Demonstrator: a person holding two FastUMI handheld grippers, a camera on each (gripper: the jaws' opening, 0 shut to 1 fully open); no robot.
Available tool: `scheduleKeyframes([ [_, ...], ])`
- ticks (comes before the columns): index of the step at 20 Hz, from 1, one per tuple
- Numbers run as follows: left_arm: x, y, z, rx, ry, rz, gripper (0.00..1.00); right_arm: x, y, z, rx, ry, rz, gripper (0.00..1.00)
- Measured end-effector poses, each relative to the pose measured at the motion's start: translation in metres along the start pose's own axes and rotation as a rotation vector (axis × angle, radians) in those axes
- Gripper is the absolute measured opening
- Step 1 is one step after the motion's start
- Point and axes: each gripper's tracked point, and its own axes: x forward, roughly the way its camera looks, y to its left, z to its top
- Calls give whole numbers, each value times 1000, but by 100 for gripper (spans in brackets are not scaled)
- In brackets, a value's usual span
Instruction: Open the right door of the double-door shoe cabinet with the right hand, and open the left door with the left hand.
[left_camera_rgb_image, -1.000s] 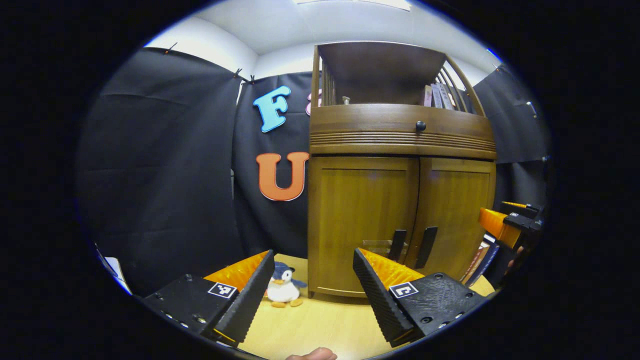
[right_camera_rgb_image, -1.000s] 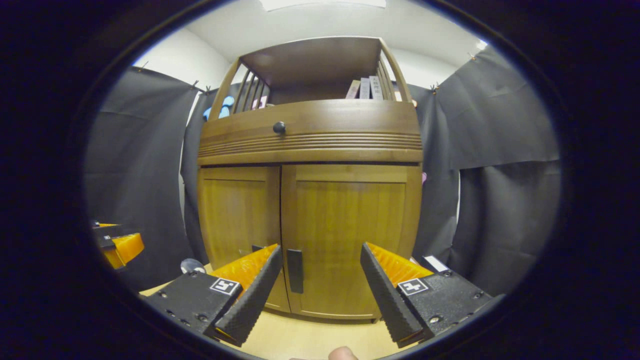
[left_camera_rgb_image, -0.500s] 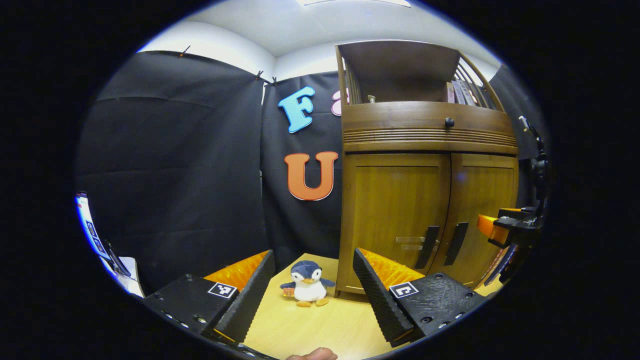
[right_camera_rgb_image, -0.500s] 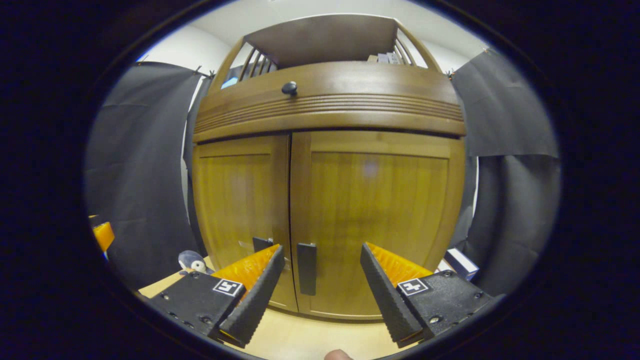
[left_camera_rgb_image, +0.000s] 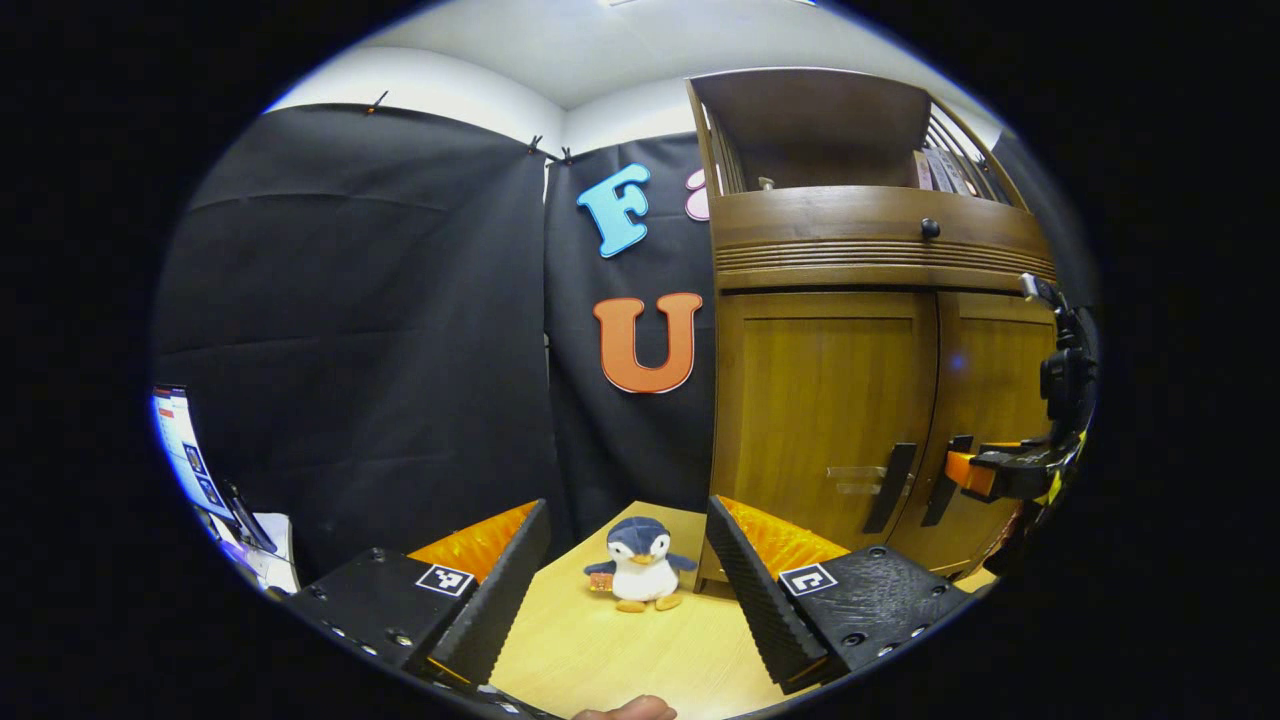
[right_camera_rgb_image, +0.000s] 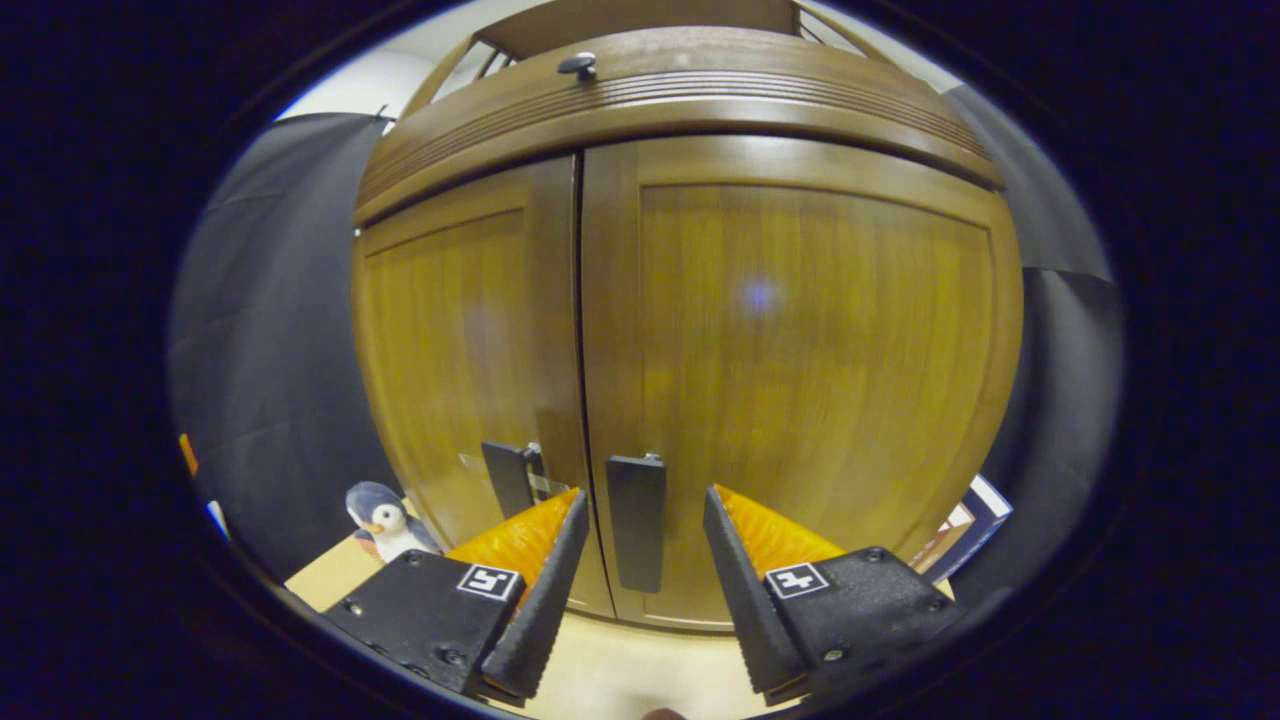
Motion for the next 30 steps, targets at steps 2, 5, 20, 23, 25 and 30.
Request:
scheduleKeyframes([
  [2, 4, -1, 4, 15, -13, 1, 95, 9, 4, -7, 18, 21, 14, 70],
  [5, 7, -3, 6, 28, -28, -7, 95, 19, 2, -14, 53, 28, -6, 56],
  [20, 2, -7, -1, 9, -5, -79, 94, 19, 6, -13, 76, -64, -56, 30],
  [23, -1, -15, 0, 7, -6, -109, 94, 10, 7, -17, 74, -59, -48, 30],
  [25, -2, -21, 0, 11, -8, -133, 94, 3, 7, -19, 75, -58, -44, 29],
  [30, -6, -34, -2, 25, -4, -179, 94, -16, 7, -26, 75, -58, -31, 30],
])
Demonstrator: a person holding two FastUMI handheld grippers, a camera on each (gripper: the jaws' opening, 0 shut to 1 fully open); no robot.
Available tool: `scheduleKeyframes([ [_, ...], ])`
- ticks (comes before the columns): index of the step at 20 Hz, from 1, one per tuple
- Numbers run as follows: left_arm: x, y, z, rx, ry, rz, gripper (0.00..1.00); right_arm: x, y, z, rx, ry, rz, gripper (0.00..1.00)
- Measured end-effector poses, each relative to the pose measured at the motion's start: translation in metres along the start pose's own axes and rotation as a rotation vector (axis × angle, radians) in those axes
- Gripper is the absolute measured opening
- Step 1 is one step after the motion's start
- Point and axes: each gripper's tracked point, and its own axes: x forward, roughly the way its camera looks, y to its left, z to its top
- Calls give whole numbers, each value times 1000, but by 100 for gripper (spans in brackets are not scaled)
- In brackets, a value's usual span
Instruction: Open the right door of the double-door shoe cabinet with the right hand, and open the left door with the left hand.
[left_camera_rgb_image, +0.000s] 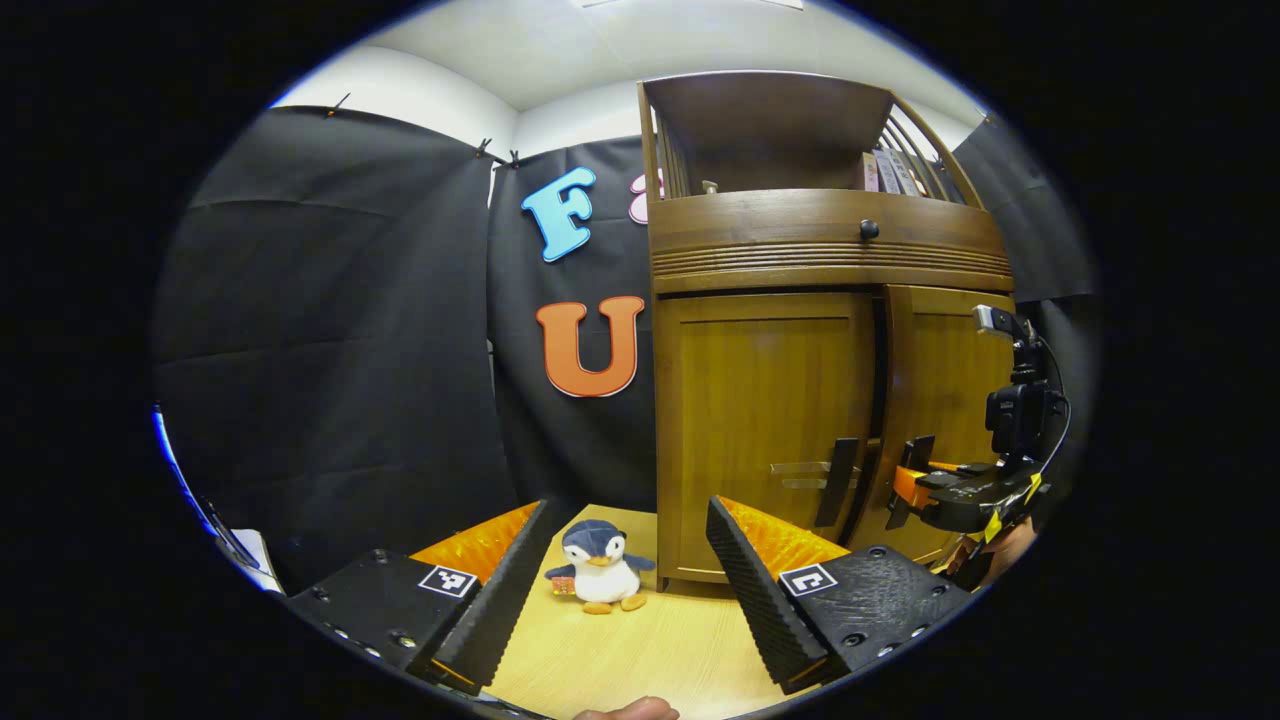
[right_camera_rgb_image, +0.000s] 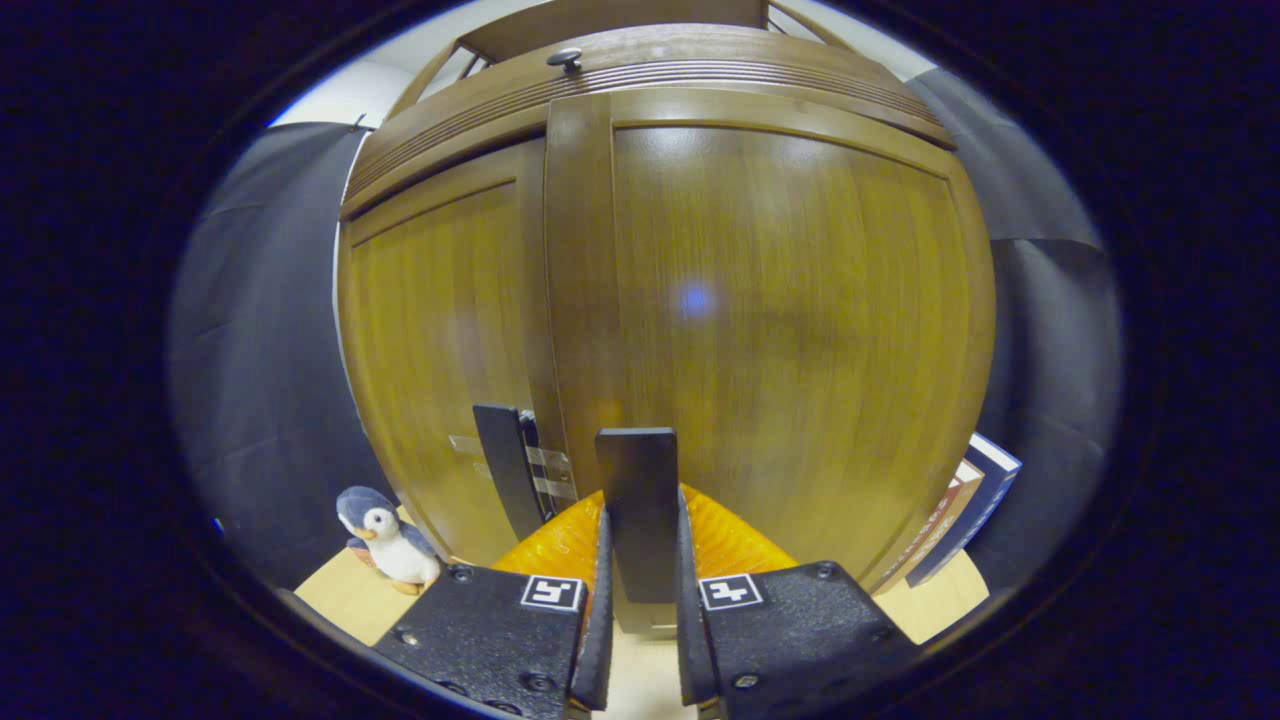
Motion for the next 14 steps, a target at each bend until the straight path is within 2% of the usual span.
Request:
scheduleKeyframes([
  [14, -3, -59, -2, -11, -2, -134, 94, -64, -16, -16, -4, 31, 76, 30],
])
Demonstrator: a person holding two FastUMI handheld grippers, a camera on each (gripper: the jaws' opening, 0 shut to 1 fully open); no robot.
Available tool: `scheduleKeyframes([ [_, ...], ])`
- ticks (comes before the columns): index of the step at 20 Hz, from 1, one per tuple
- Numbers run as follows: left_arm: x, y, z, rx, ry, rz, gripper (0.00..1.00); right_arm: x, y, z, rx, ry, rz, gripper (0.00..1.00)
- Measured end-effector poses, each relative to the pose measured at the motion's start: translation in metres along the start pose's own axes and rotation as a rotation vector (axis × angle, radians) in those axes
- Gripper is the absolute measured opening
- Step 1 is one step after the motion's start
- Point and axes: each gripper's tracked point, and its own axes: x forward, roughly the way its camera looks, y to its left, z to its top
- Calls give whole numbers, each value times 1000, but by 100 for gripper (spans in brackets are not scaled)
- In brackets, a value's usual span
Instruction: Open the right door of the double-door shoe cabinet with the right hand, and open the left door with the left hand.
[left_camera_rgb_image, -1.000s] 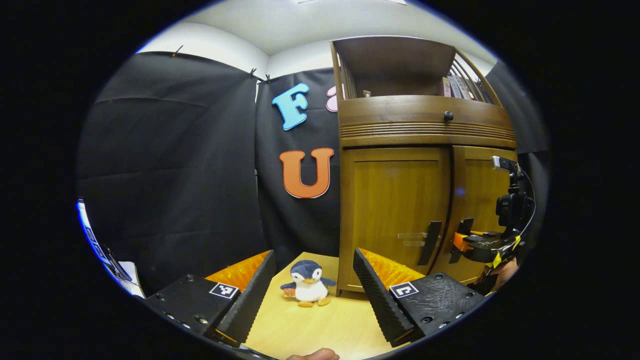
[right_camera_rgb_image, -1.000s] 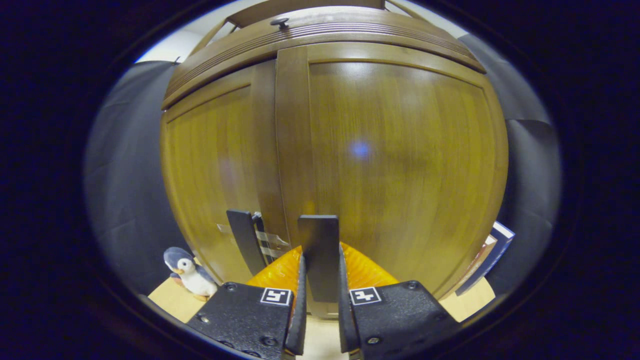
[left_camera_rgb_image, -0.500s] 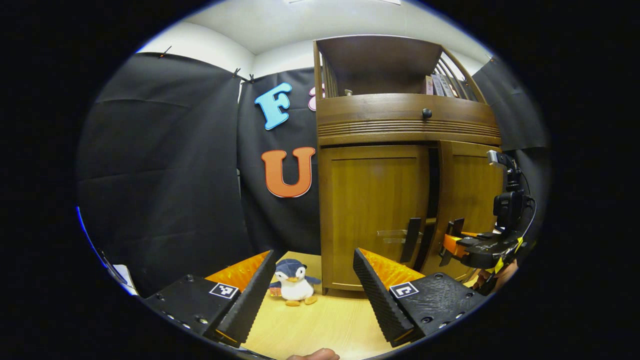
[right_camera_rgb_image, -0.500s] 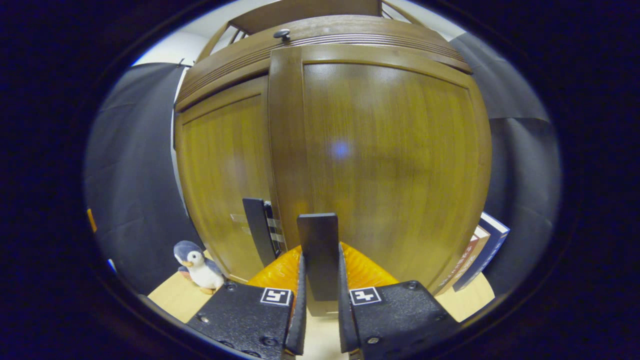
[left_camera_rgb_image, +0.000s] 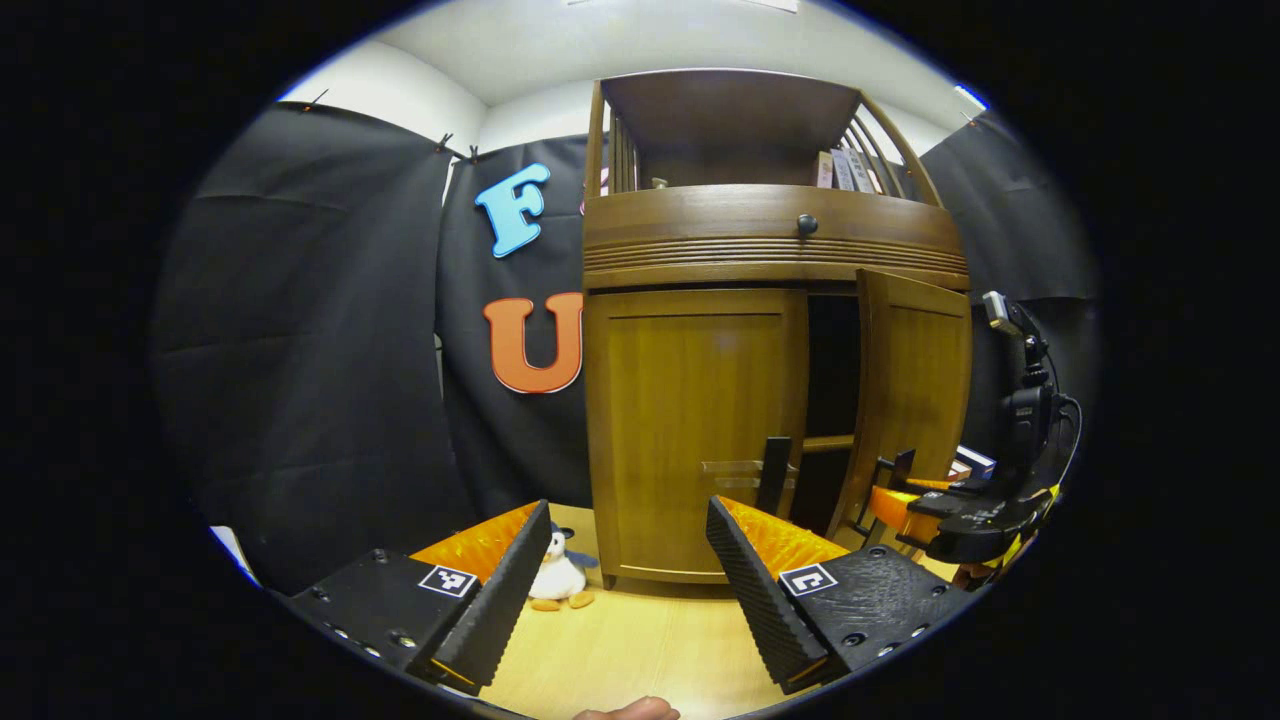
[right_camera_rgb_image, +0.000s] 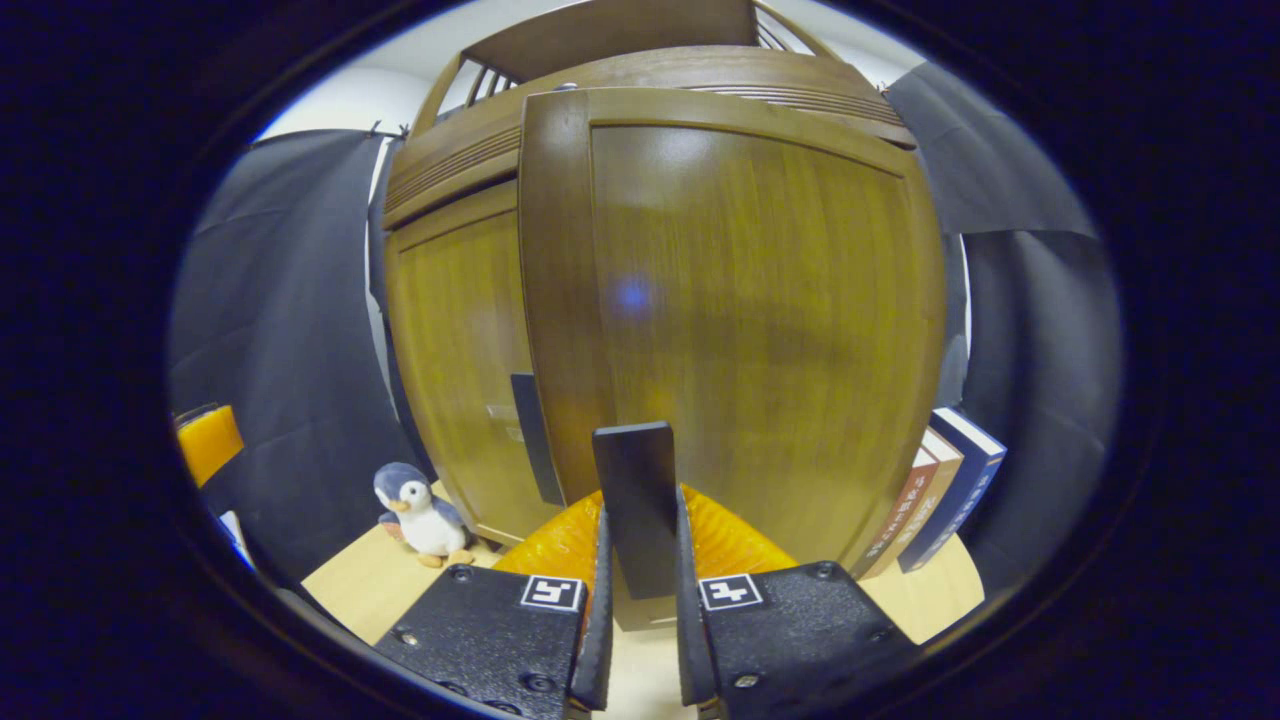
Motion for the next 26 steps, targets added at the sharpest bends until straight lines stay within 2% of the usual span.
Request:
scheduleKeyframes([
  [5, 1, -23, -2, 1, 7, -51, 94, -17, -5, -3, 17, 8, 10, 30],
  [10, 6, -58, -1, 5, 9, -137, 94, -50, -23, -12, 35, -2, -9, 29],
  [11, 5, -65, -2, 8, 10, -156, 100, -55, -25, -12, 39, -6, -14, 29],
  [12, 5, -73, -2, 12, 11, -175, 100, -60, -29, -14, 38, -6, -23, 29],
  [13, 5, -80, -1, 16, 10, -192, 94, -64, -33, -15, 42, -7, -32, 29],
  [15, 4, -90, 1, 22, 5, -220, 94, -72, -38, -16, 57, -3, -46, 29],
  [16, 4, -94, 1, 24, 2, -232, 100, -79, -42, -18, 64, -1, -54, 29],
  [17, 3, -97, 2, 27, 0, -241, 100, -83, -46, -19, 71, -1, -63, 29],
  [18, 3, -100, 2, 32, -5, -247, 94, -88, -50, -19, 78, -3, -75, 29],
  [19, 3, -104, 3, 36, -7, -255, 94, -94, -53, -20, 78, -4, -88, 29],
  [26, -1, -129, 3, 39, -4, -328, 94, -124, -84, -26, 95, -10, -174, 18],
])
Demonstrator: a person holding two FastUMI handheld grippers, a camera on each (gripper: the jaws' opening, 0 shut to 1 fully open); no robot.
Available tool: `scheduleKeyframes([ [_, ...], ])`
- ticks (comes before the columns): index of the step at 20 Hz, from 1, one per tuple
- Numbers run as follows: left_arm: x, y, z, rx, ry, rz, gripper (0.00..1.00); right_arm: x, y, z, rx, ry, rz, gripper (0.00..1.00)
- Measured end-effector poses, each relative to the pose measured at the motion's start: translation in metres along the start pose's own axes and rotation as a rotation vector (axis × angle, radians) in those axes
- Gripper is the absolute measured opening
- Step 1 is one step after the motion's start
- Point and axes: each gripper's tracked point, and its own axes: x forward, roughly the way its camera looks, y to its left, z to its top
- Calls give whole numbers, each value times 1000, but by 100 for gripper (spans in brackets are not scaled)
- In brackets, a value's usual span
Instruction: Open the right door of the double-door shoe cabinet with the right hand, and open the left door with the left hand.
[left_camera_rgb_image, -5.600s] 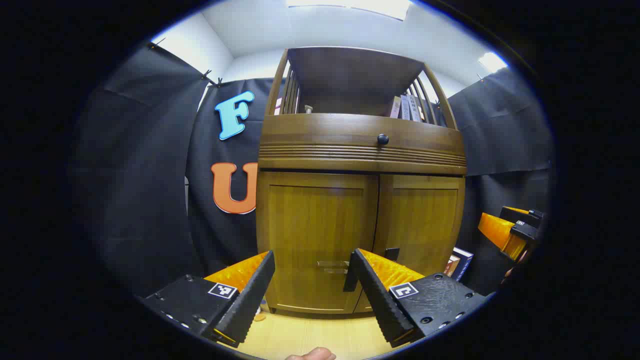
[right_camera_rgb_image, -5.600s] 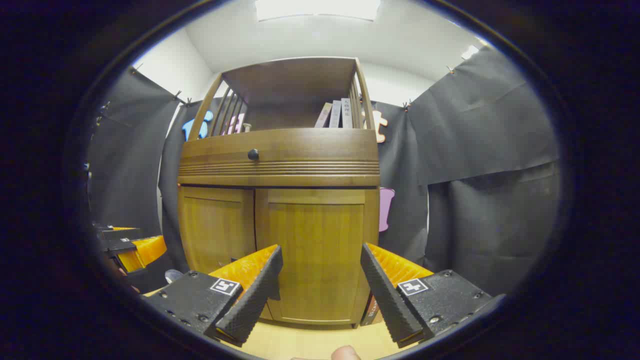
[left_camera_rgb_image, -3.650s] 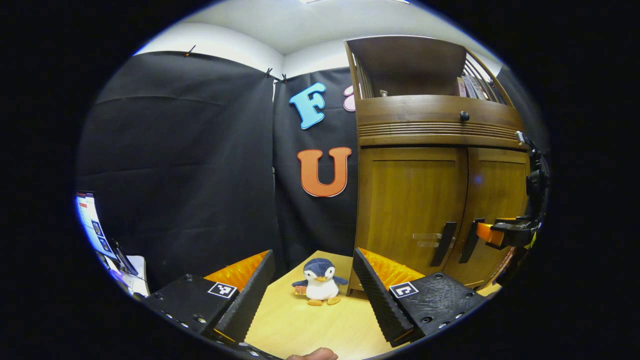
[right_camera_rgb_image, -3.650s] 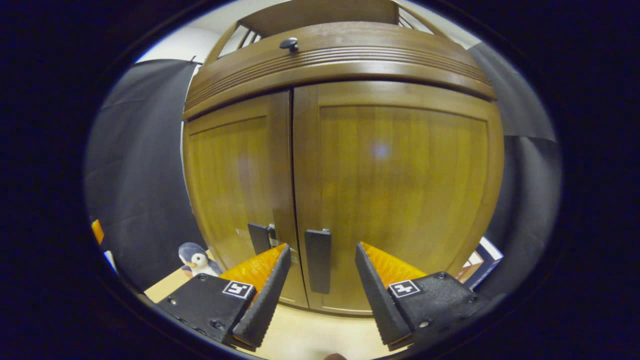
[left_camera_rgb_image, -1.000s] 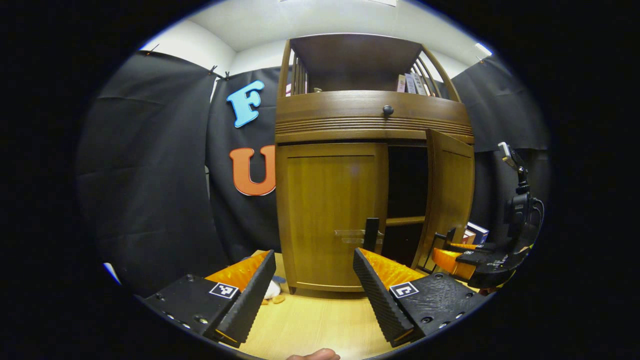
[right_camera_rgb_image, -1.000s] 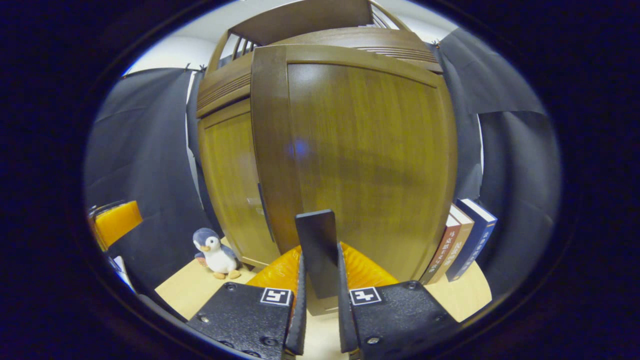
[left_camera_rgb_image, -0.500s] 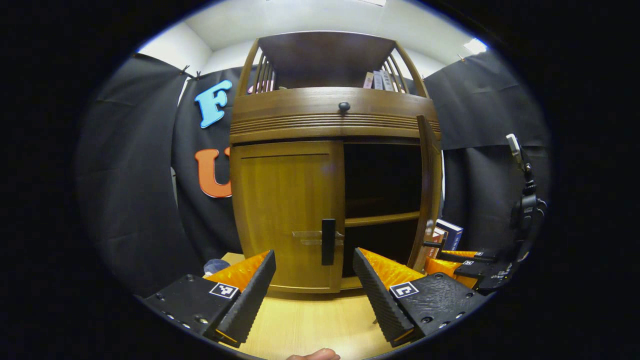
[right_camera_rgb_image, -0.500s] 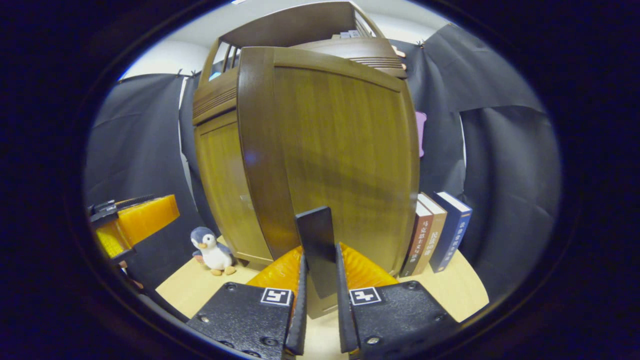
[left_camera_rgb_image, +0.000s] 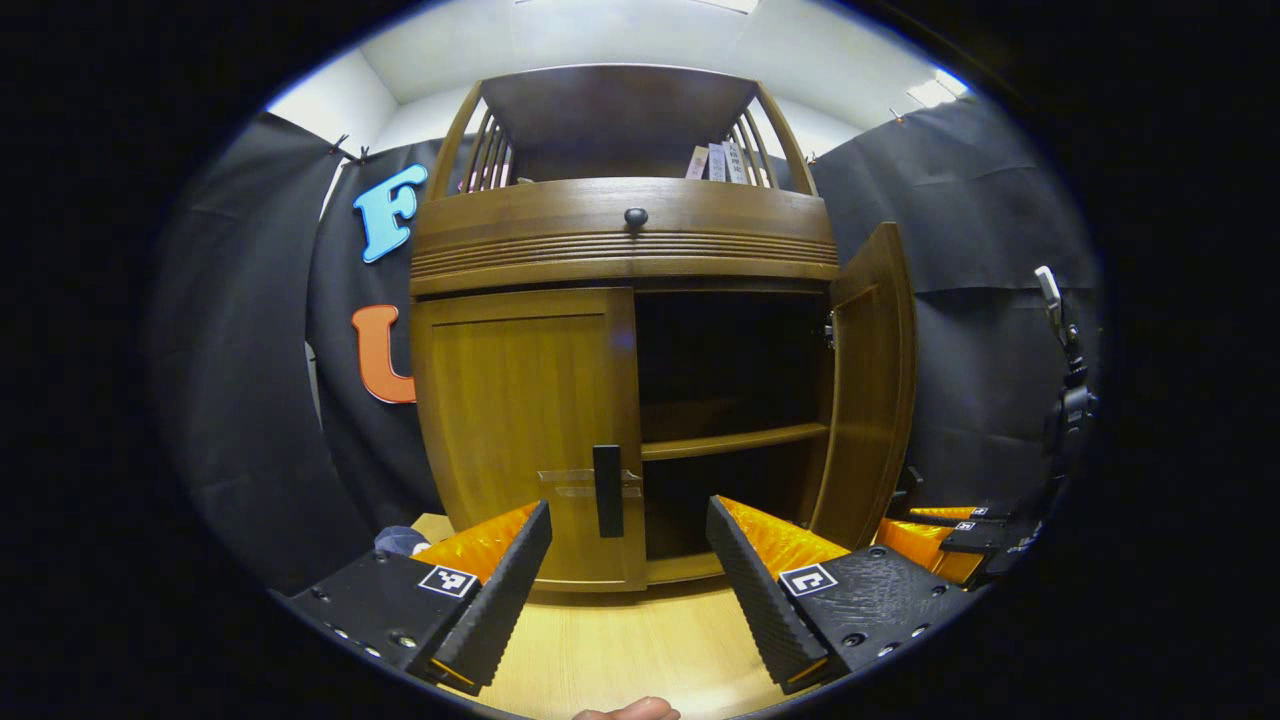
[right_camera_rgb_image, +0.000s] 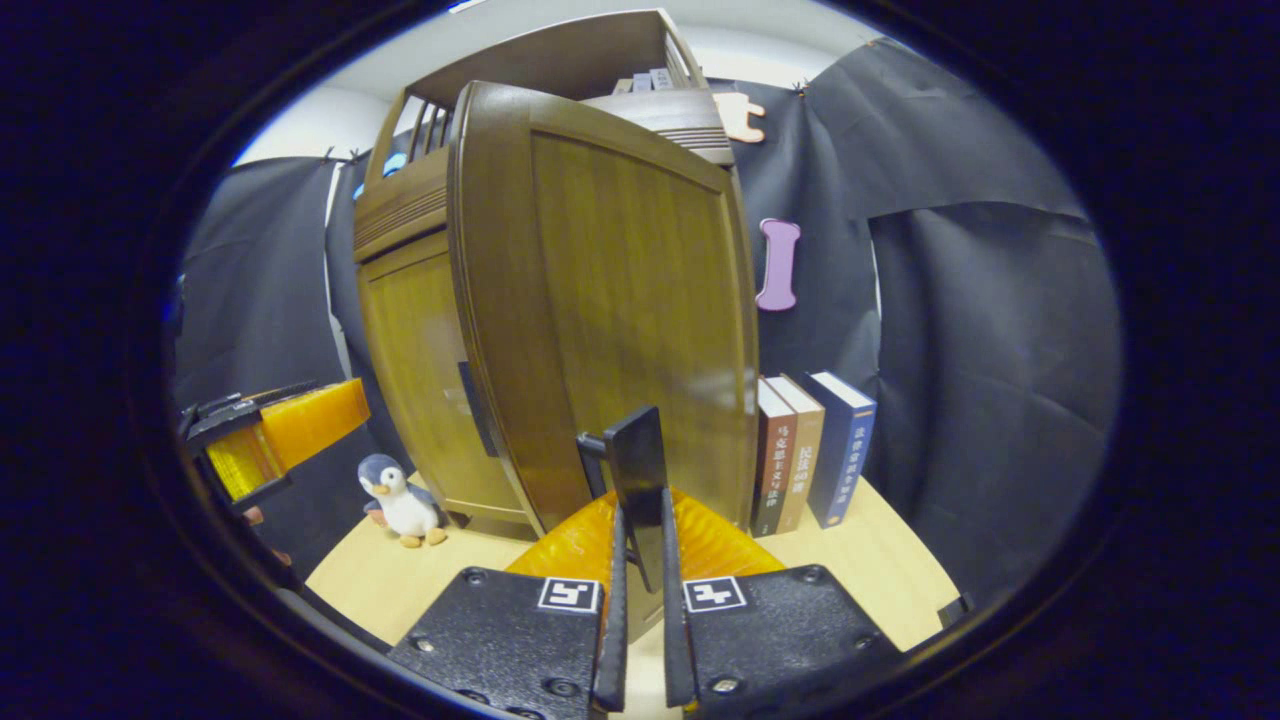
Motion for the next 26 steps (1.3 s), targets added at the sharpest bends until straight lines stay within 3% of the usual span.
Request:
scheduleKeyframes([
  [12, 7, -25, -4, 3, 17, -65, 94, -21, -58, 2, 35, -5, -178, 10],
  [26, 24, -34, -17, -35, 62, -93, 94, -34, -110, 9, 45, -22, -246, 5],
])
